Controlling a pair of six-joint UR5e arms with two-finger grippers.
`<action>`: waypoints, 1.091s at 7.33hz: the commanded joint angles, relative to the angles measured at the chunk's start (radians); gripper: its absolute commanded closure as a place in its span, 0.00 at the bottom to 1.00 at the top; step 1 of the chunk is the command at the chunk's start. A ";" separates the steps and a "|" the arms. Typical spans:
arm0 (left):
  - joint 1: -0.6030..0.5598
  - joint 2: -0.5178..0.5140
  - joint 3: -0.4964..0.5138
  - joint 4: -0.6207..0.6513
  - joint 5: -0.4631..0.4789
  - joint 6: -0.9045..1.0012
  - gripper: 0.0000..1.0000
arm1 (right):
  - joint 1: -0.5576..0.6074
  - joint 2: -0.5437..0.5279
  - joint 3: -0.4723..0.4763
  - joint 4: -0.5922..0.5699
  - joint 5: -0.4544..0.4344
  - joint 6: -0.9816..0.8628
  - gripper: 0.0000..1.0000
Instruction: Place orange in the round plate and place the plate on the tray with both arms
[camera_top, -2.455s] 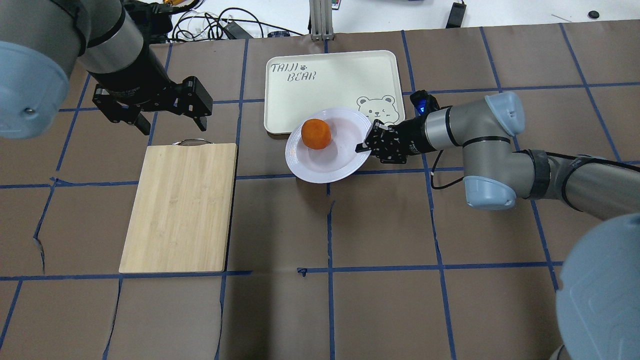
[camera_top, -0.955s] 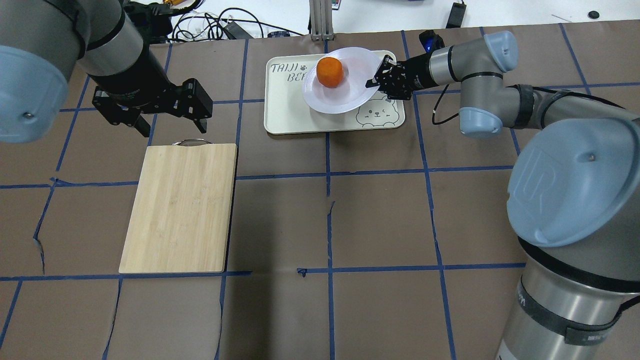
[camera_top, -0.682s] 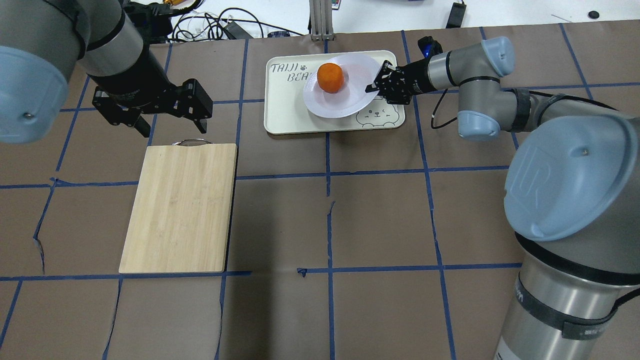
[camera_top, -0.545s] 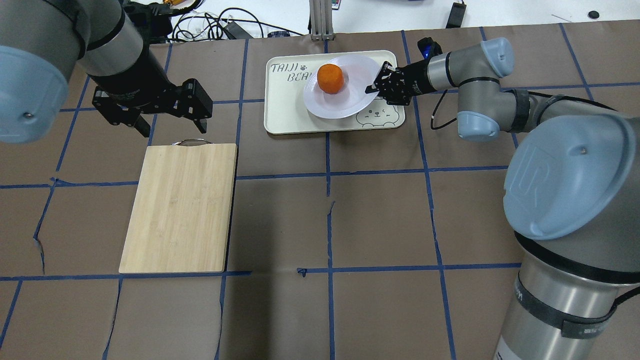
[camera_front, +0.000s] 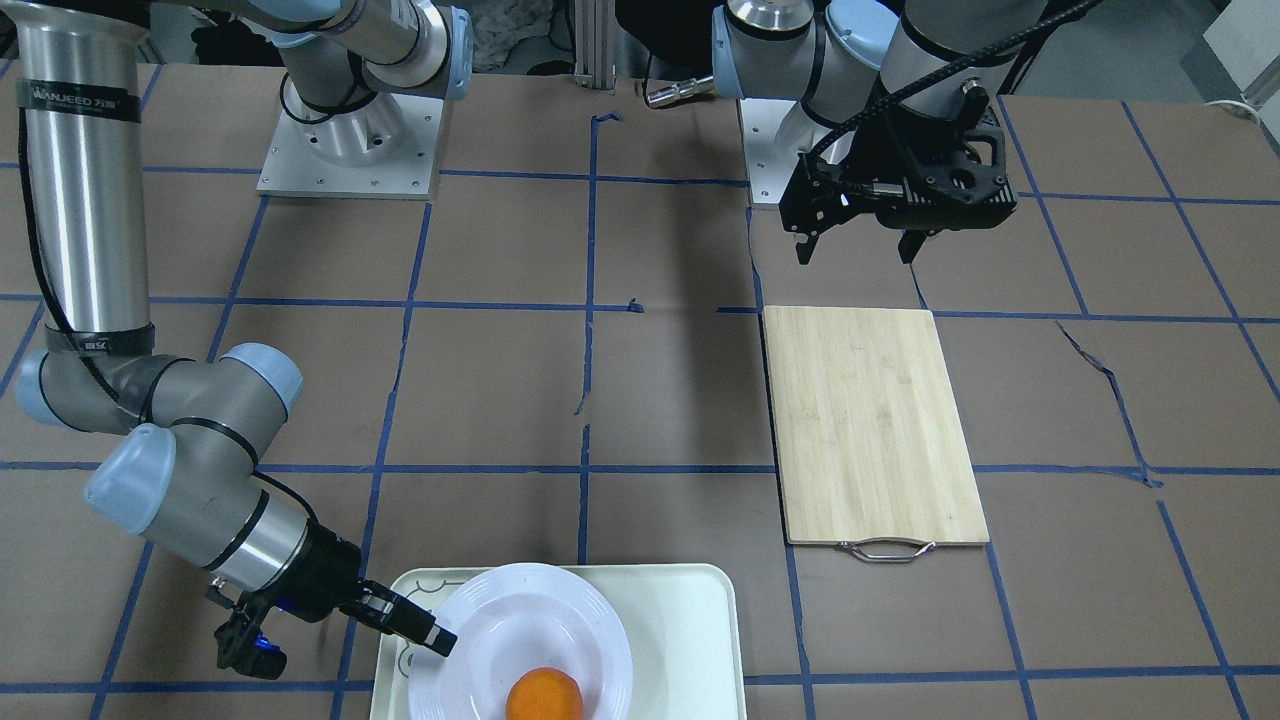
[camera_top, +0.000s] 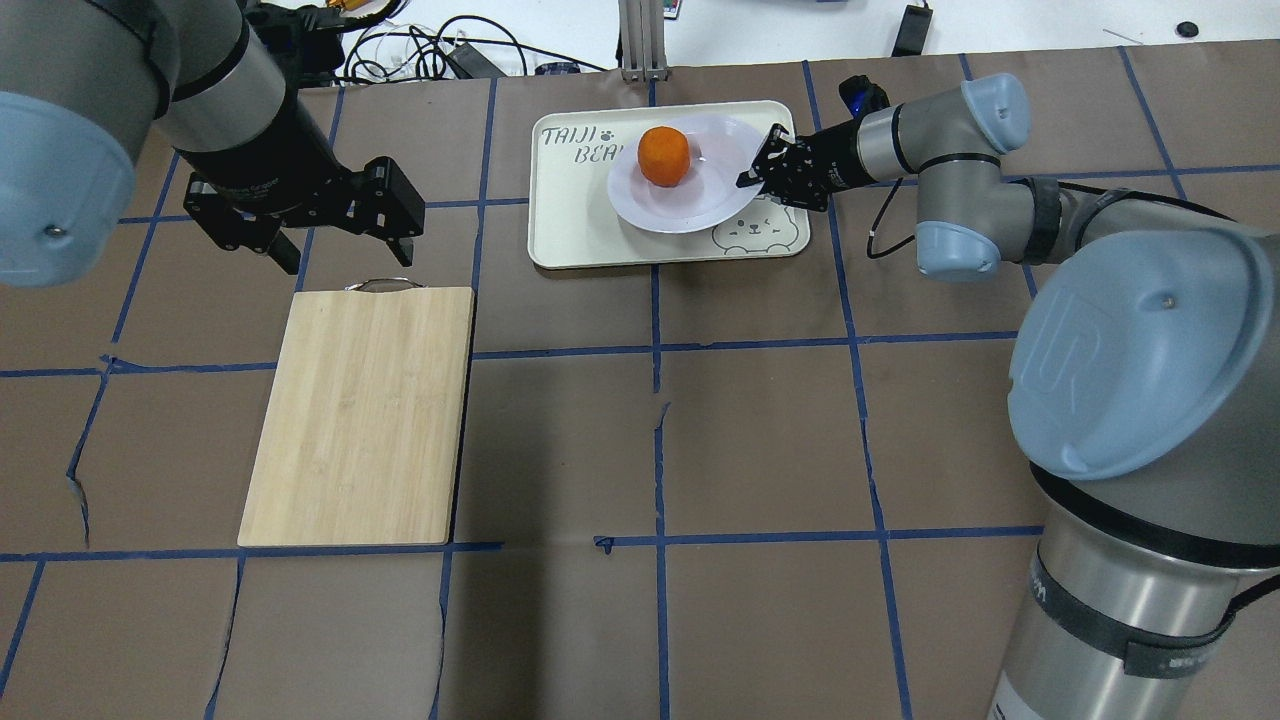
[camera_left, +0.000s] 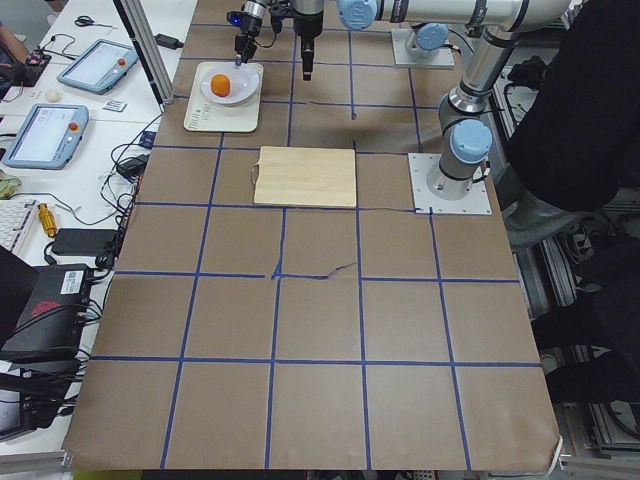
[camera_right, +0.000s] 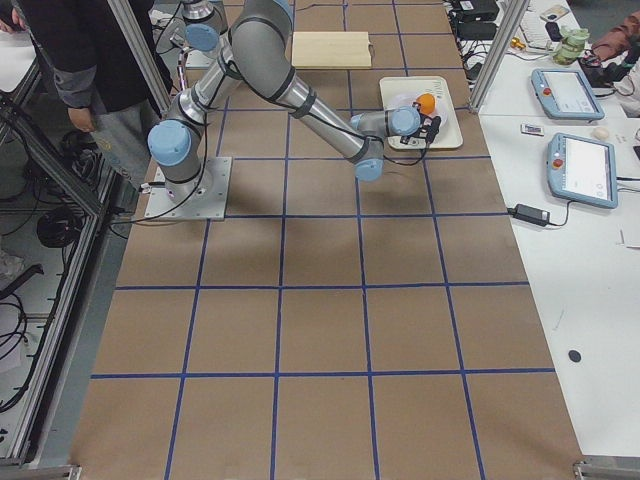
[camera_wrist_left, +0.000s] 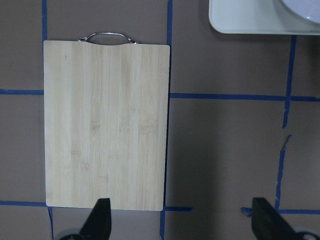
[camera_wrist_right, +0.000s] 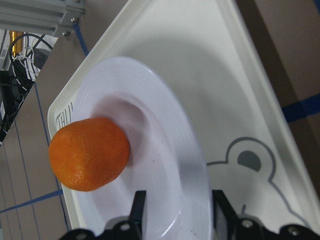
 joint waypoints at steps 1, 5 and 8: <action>0.000 0.000 0.001 0.000 0.000 0.001 0.00 | -0.034 -0.033 0.004 0.003 -0.103 -0.070 0.00; 0.000 0.000 0.001 0.000 0.000 0.001 0.00 | -0.041 -0.285 -0.010 0.428 -0.643 -0.293 0.00; 0.000 0.000 0.002 0.000 0.000 0.001 0.00 | -0.010 -0.567 -0.008 0.858 -0.662 -0.319 0.00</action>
